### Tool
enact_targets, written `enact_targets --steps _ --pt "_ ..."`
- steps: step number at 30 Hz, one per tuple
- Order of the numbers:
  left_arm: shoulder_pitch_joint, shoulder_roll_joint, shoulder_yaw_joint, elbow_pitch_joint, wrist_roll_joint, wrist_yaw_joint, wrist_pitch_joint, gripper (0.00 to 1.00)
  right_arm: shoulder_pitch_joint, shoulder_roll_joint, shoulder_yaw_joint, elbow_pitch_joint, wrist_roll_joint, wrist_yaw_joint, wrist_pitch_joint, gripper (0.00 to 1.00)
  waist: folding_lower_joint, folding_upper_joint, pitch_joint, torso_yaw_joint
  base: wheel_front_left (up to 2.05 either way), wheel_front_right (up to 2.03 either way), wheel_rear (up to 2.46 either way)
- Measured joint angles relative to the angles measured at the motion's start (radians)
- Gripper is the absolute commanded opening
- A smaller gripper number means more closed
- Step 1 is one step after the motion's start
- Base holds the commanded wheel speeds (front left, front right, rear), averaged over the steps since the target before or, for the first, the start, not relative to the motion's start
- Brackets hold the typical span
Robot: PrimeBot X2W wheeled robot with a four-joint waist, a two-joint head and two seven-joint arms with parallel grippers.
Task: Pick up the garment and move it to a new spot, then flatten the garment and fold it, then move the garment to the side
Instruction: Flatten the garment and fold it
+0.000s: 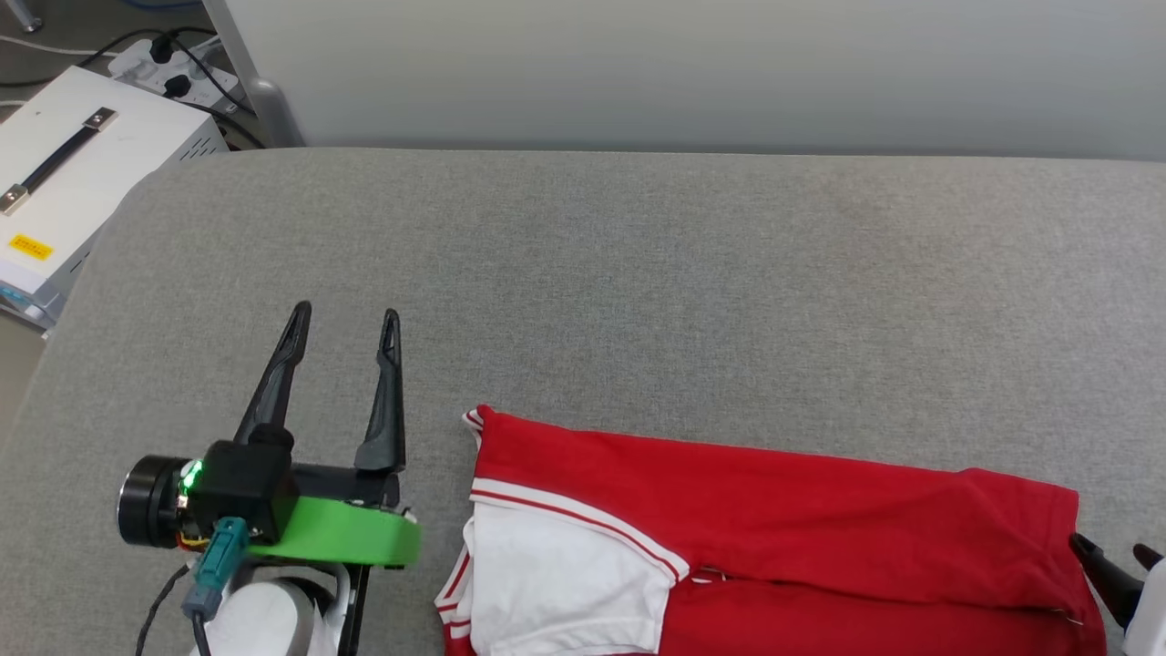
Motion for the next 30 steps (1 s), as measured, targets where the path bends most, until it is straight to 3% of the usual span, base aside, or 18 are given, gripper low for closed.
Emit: enact_targets --steps 13,19,30 --pt "0.039 -0.095 0.114 0.086 0.129 -0.125 0.0 1.0 -0.008 0.063 -0.067 0.141 0.007 0.0 0.026 1.0 0.0 0.0 0.061 0.022 0.0 0.0 0.0" --pt "0.039 -0.133 0.152 0.091 0.166 -0.166 0.0 1.0 -0.042 0.073 -0.081 0.191 0.071 -0.001 0.038 1.0 0.0 -0.0001 0.076 0.038 0.0 0.0 0.0" --pt "0.039 -0.174 0.199 0.11 0.202 -0.222 0.0 1.0 -0.055 0.073 -0.013 0.236 0.152 -0.002 0.063 1.0 0.0 0.0 0.075 0.044 0.0 0.0 0.0"
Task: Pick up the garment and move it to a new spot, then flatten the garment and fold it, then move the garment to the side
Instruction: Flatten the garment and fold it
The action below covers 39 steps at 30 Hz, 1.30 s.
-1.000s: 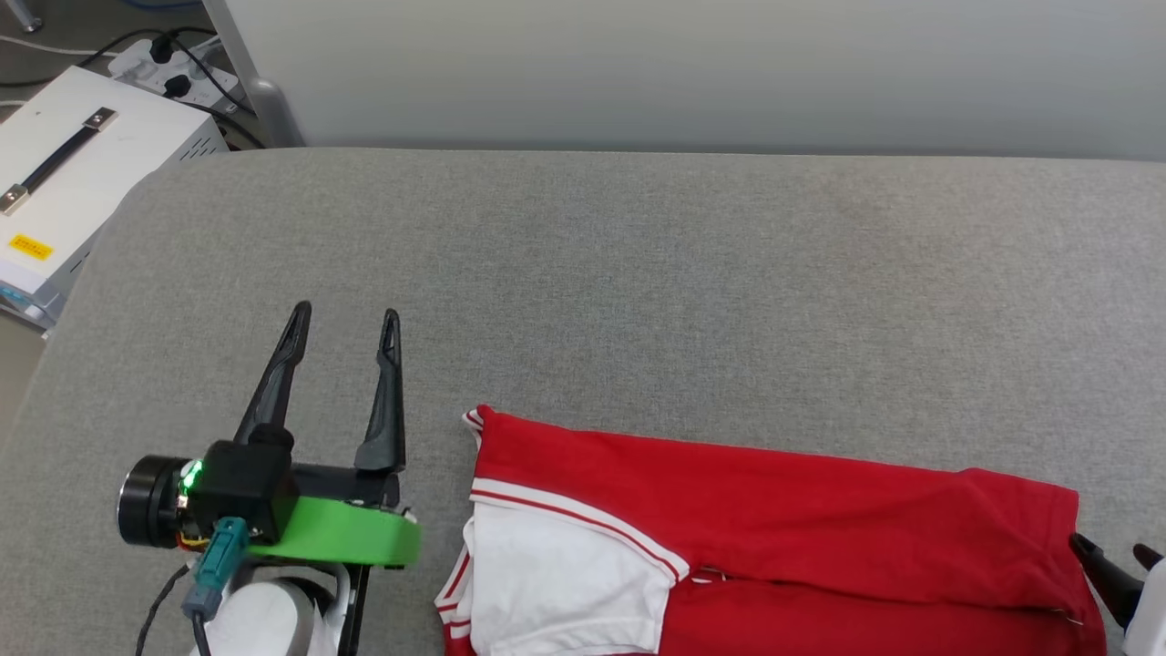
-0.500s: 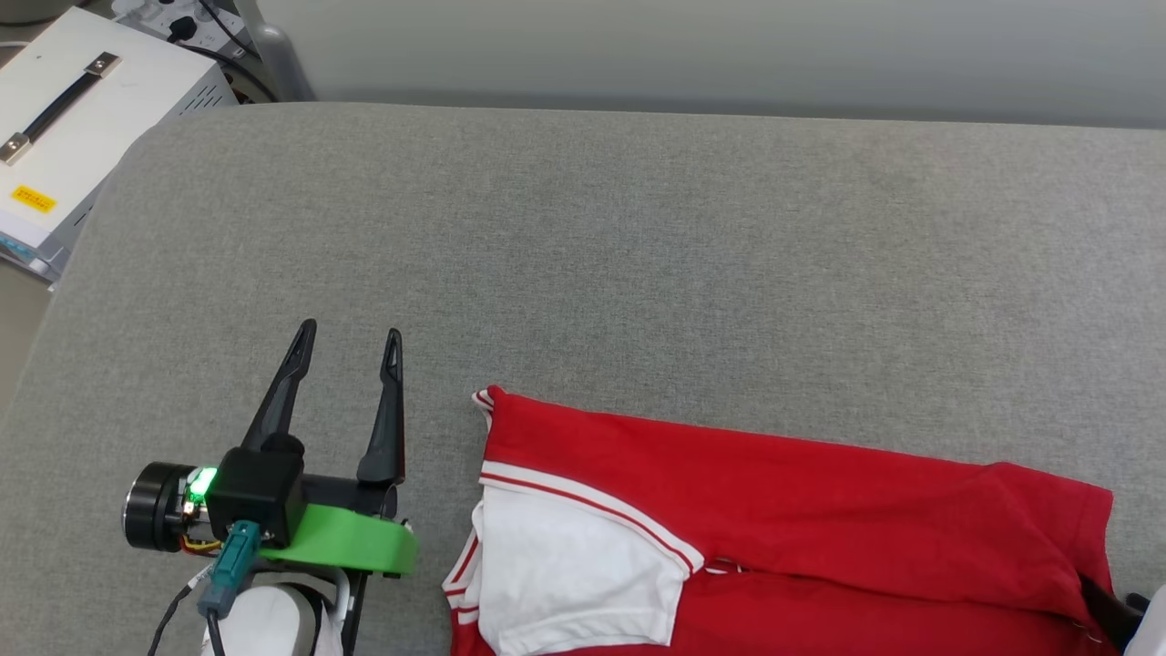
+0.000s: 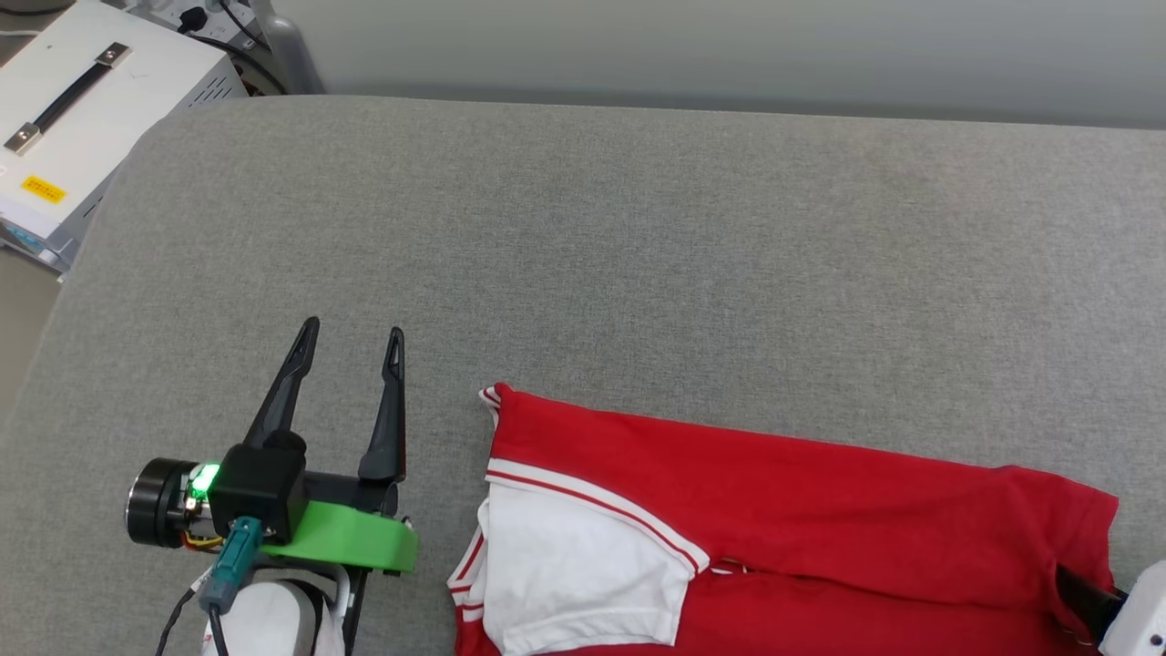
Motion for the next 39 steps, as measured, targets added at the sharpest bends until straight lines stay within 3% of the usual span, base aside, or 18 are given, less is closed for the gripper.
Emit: enact_targets --steps 6,7,9,10,18,28,39 --pt "0.003 -0.022 0.015 0.01 0.021 -0.022 0.0 1.0 -0.013 0.005 0.052 0.011 0.008 0.0 -0.012 1.0 0.0 0.0 -0.013 -0.005 0.0 0.0 0.0" --pt "0.003 -0.025 0.016 0.012 0.024 -0.026 0.0 1.0 -0.017 0.007 0.063 0.015 0.008 0.0 -0.016 0.81 0.0 0.0 -0.015 -0.007 0.0 0.0 0.0" --pt "0.003 -0.03 0.017 0.017 0.027 -0.034 0.0 1.0 -0.024 0.007 0.08 0.021 0.01 0.0 -0.025 0.05 0.0 0.0 -0.021 -0.01 0.0 0.0 0.0" --pt "0.004 -0.033 0.018 0.02 0.03 -0.036 0.0 1.0 -0.027 0.007 0.089 0.023 0.01 0.0 -0.035 0.0 0.0 0.0 -0.024 -0.01 0.0 0.0 0.0" --pt "0.021 -0.057 0.036 0.031 0.041 -0.055 0.0 1.0 -0.03 -0.022 0.104 0.035 0.025 0.002 -0.124 0.0 0.0 0.0 -0.05 -0.015 0.0 0.0 0.0" --pt "0.043 -0.083 0.066 0.024 0.044 -0.071 0.0 1.0 -0.03 -0.12 -0.032 0.074 -0.073 0.002 -0.215 0.0 0.0 0.0 -0.079 -0.025 0.0 0.0 0.0" --pt "0.055 -0.1 0.08 0.036 0.05 -0.088 0.0 1.0 -0.005 -0.085 -0.014 -0.031 -0.068 0.002 -0.179 0.0 0.0 0.0 -0.114 -0.034 0.0 0.0 0.0"
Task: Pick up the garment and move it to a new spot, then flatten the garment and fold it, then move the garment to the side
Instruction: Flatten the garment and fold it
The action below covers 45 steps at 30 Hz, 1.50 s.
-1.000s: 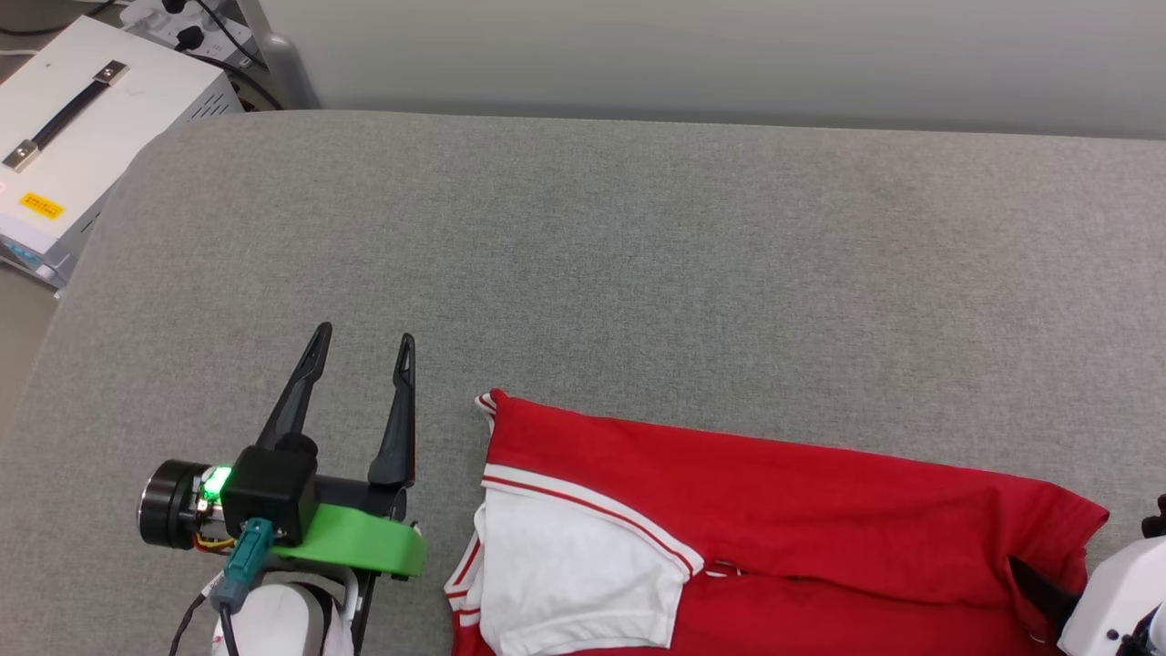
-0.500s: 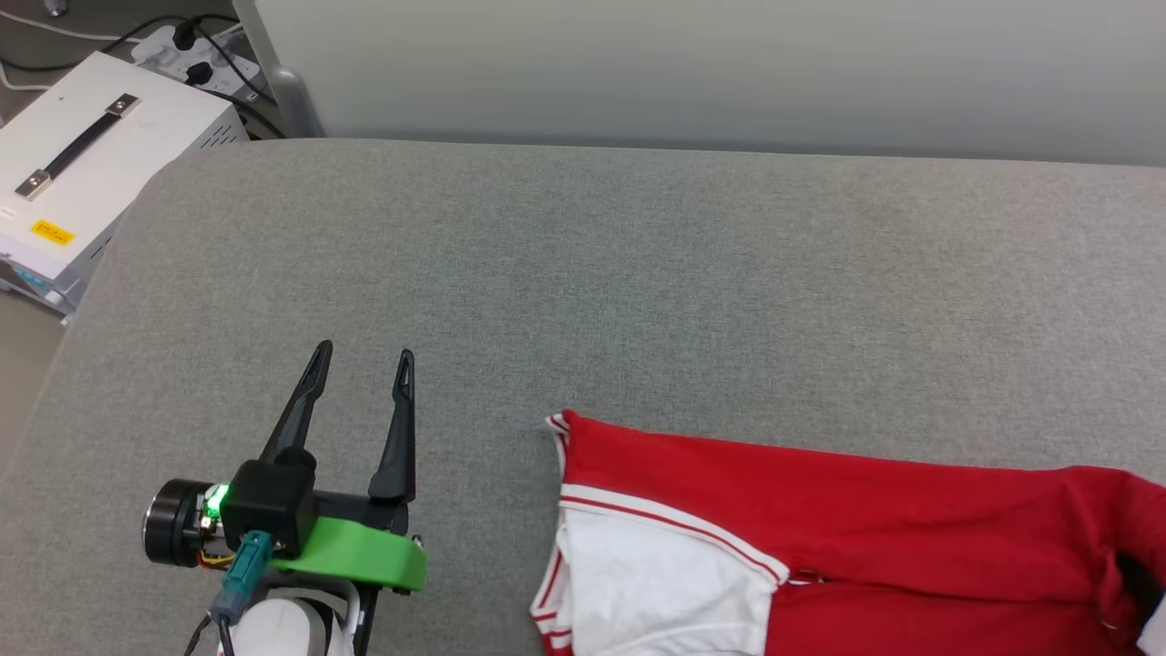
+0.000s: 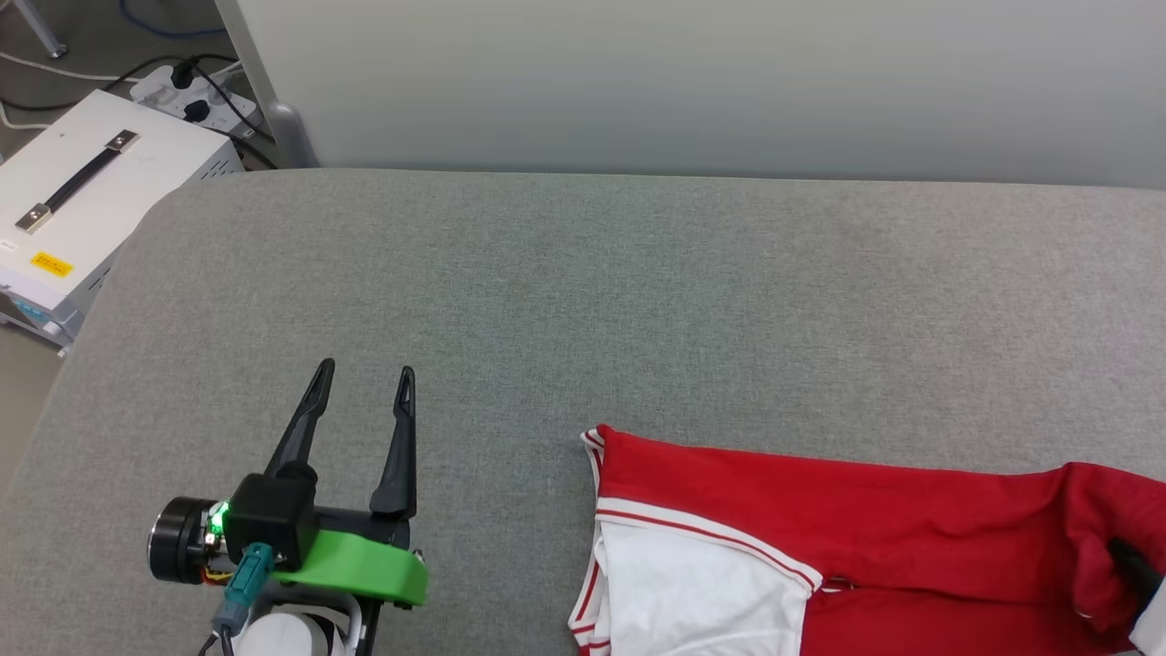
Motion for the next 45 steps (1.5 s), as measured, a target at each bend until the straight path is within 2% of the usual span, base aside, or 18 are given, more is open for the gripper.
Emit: enact_targets --steps 7,15,22,30,38,39,40,45 --pt "0.017 -0.01 0.014 0.008 0.0 -0.009 0.0 1.0 0.048 0.064 0.069 -0.136 0.036 0.0 0.096 0.0 0.0 0.0 -0.03 0.001 0.0 0.0 0.0" --pt "0.031 -0.014 0.021 0.018 0.007 -0.018 0.0 1.0 0.058 0.19 0.137 -0.24 0.047 0.0 0.169 0.0 0.0 0.0 -0.053 0.011 0.0 0.0 0.0" --pt "0.032 -0.017 0.026 0.022 0.008 -0.026 0.0 1.0 0.048 0.297 0.225 -0.282 0.056 0.0 0.222 0.0 0.0 0.0 -0.056 0.032 0.0 0.0 0.0" --pt "0.032 -0.019 0.026 0.022 0.016 -0.029 0.0 1.0 -0.002 0.328 0.332 -0.251 0.066 0.0 0.206 0.0 0.0 0.0 -0.04 0.057 0.0 0.0 0.0" --pt "0.03 -0.021 0.021 0.019 0.023 -0.034 0.0 1.0 -0.06 0.332 0.436 -0.122 0.081 0.0 0.091 0.0 0.0 0.0 -0.017 0.089 0.0 0.0 0.0" --pt "0.029 -0.023 0.019 0.018 0.024 -0.034 0.0 1.0 -0.066 0.332 0.447 -0.102 0.083 0.0 0.078 0.18 0.0 0.0 -0.015 0.093 0.0 0.0 0.0" --pt "0.029 -0.024 0.017 0.017 0.026 -0.035 0.0 1.0 -0.071 0.333 0.458 -0.088 0.08 0.0 0.061 1.0 0.0 0.0 -0.012 0.098 0.0 0.0 0.0" --pt "0.029 -0.024 0.017 0.018 0.026 -0.035 0.0 1.0 -0.103 0.332 0.505 -0.033 0.087 0.0 0.01 1.0 0.0 0.0 -0.005 0.114 0.0 0.0 0.0"
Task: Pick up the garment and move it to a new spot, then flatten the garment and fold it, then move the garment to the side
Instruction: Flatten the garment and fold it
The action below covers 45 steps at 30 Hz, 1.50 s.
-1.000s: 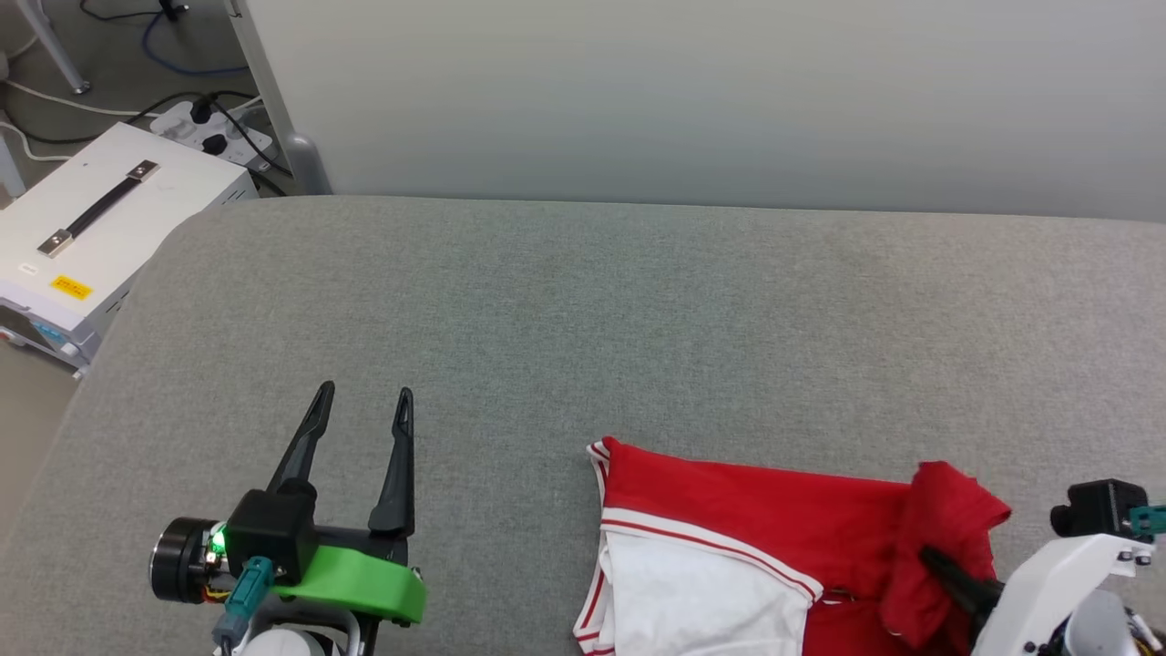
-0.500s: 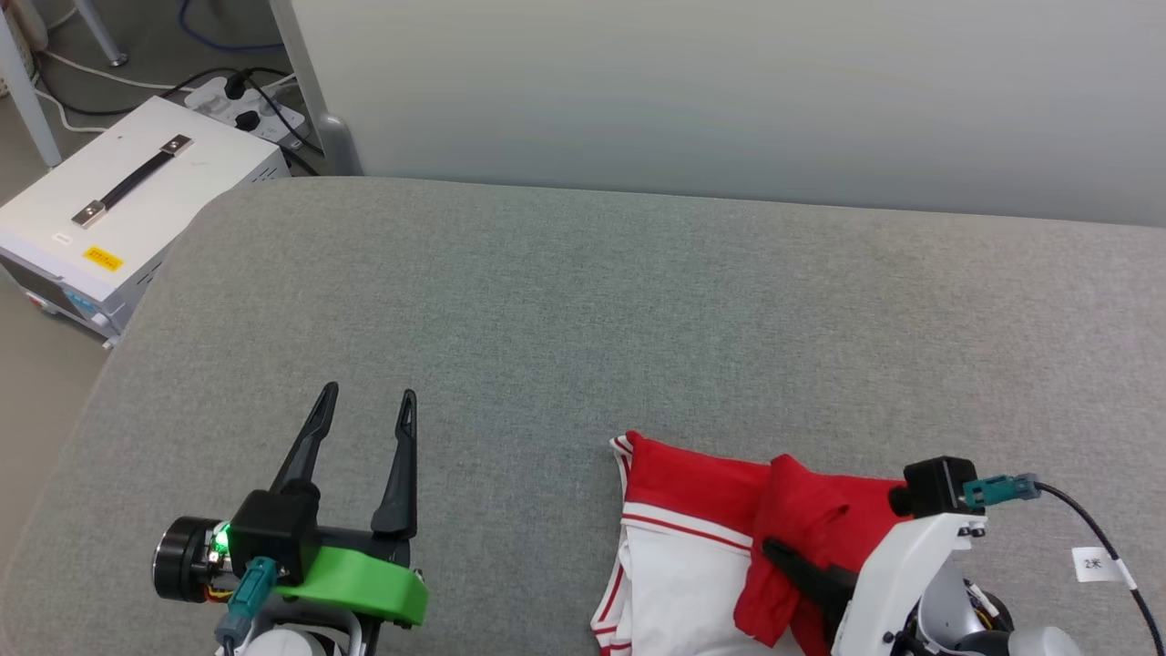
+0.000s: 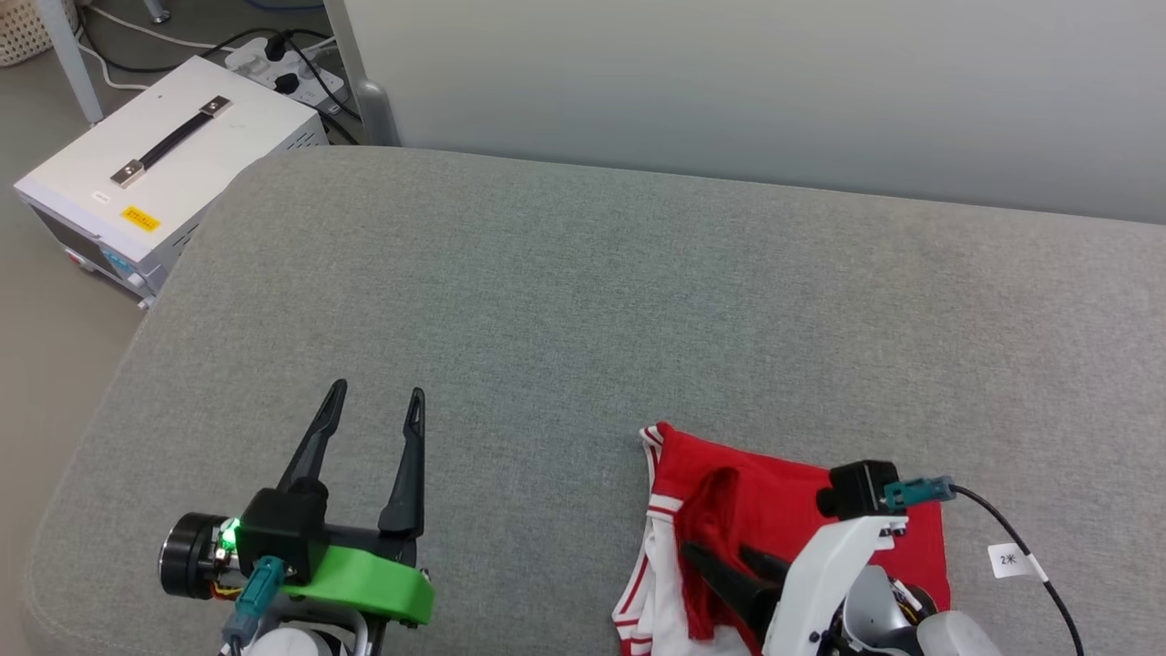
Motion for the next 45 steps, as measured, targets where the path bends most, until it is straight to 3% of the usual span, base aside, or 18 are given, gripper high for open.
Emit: enact_targets --steps 7,13,22,31,37,45 --pt "0.0 0.0 0.004 0.003 0.005 0.0 0.0 1.0 -0.018 0.001 0.074 -0.003 0.079 0.0 -0.012 1.0 0.0 0.0 -0.007 0.0 0.0 0.0 0.0" --pt "0.0 -0.001 0.006 0.005 0.009 -0.003 0.0 1.0 -0.05 -0.007 0.062 -0.056 0.013 0.0 -0.024 1.0 0.0 0.0 -0.02 -0.017 0.0 0.0 0.0" --pt "0.002 -0.004 0.013 0.002 0.01 -0.003 0.0 1.0 -0.177 -0.213 0.028 -0.15 -0.292 0.0 -0.218 1.0 0.0 0.0 -0.035 -0.066 0.0 0.0 0.0" --pt "0.002 -0.009 0.009 0.003 0.01 -0.003 0.0 1.0 -0.181 -0.346 -0.098 -0.161 -0.476 0.0 -0.415 1.0 0.0 0.0 -0.035 -0.126 0.0 0.0 0.0" --pt "0.003 -0.022 0.001 0.007 -0.005 -0.003 0.0 1.0 -0.067 -0.33 -0.216 -0.193 -0.522 0.0 -0.525 1.0 0.0 0.0 -0.037 -0.148 0.0 0.0 0.0" --pt "0.036 -0.026 -0.018 0.02 -0.02 -0.003 0.0 1.0 0.079 -0.231 -0.291 -0.243 -0.531 0.0 -0.617 1.0 0.0 0.0 -0.044 -0.157 0.0 0.0 0.0"
